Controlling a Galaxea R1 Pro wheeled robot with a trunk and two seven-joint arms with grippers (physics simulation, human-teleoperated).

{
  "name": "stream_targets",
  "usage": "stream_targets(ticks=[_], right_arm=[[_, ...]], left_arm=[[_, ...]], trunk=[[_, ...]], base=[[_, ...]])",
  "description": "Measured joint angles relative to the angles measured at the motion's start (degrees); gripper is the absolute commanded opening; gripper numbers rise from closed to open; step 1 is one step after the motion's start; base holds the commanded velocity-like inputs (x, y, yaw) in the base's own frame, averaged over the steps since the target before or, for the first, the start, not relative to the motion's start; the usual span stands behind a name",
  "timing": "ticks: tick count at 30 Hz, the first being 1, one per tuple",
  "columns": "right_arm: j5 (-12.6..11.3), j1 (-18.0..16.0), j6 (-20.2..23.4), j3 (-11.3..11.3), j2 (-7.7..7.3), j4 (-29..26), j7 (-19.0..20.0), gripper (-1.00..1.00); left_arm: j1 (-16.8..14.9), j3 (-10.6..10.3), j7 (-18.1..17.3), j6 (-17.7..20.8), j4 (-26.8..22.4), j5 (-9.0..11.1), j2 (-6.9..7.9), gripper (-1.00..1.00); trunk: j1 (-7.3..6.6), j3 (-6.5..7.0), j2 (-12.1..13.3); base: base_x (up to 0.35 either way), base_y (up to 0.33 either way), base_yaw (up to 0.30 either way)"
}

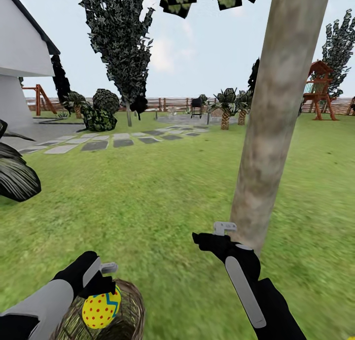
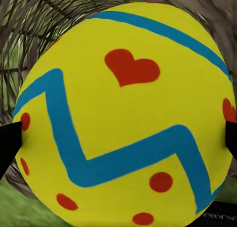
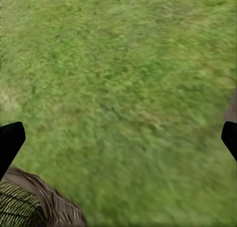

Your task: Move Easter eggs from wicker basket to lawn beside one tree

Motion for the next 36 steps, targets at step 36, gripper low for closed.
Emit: stream_targets(ticks=[36], right_arm=[[-0.01, 0.00, 0.00, -0.17, 0.00, 0.00, 0.05, 1.00]], left_arm=[[4.00, 0.13, -0.04, 7.14, -13.11, 0.10, 0.37, -1.00]], trunk=[[-7.91, 6.46, 14.44]], base=[[0.000, 0.000, 0.000]])
